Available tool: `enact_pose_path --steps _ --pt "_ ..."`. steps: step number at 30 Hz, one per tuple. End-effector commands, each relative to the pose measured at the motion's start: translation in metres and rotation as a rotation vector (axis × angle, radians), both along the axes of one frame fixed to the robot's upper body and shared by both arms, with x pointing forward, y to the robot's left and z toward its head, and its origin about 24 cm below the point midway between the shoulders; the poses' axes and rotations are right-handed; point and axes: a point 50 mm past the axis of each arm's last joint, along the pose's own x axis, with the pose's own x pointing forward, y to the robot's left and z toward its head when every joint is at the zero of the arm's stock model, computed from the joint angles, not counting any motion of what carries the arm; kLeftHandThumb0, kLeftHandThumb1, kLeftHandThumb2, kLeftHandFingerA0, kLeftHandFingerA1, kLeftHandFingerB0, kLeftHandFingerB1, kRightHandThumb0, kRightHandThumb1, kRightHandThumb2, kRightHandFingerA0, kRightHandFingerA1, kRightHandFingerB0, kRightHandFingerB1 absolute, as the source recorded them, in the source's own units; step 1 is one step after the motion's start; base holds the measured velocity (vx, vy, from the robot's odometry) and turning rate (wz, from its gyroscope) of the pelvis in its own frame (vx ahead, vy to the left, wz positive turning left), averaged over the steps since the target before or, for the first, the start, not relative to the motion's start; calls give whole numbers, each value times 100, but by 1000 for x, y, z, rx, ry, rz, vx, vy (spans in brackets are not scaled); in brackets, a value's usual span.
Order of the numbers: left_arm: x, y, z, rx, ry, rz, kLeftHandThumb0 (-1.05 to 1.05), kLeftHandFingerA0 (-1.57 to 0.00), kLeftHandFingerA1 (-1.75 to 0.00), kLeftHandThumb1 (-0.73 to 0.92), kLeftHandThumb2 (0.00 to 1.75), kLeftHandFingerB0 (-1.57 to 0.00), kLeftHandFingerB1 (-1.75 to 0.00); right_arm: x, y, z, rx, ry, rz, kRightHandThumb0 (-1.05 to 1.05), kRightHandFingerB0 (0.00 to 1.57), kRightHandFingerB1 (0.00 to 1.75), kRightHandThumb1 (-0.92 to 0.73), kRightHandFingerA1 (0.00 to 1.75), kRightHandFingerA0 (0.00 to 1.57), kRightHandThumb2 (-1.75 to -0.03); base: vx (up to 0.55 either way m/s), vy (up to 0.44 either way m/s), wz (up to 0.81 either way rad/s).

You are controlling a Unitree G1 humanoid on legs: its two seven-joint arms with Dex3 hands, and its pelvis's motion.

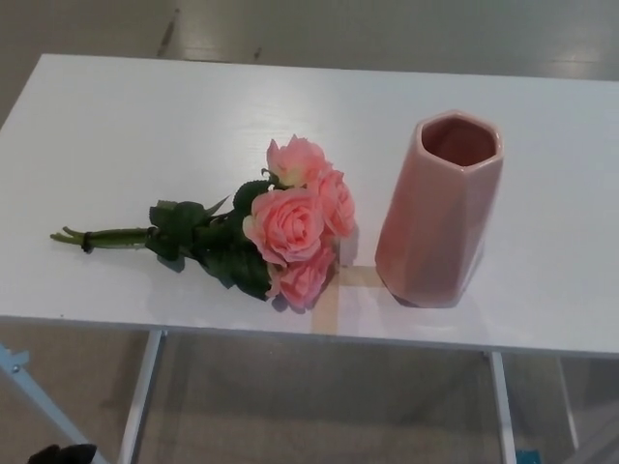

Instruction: Use the left hand to pick up the rose and then lift and insert it into the pink vase.

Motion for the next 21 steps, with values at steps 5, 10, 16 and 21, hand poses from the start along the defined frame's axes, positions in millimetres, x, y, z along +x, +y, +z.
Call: enact_pose_path --steps 5,10,16,21 --pt "-29 -49 90 -421 129 -825 -26 -9 -51 26 85 -8 -49 -4 -5 0 -32 18 14 -34 55 39 -65 42 61 -59 0 0 0" --pt "-30 -71 131 -510 74 -954 -56 -23 -44 39 67 -13 -35 -2 -5 1 -40 16 21 -34 54 39 -65 42 61 -59 0 0 0" --pt "-33 -89 175 -620 -59 -1078 -61 -24 -46 39 69 -12 -35 -1 -3 0 -45 17 25 -34 54 39 -65 42 61 -60 0 0 0" --pt "-35 -99 214 -661 -226 -1148 -64 -25 -47 39 70 -14 -36 0 -3 1 -38 18 26 -34 54 39 -65 42 61 -60 0 0 0"
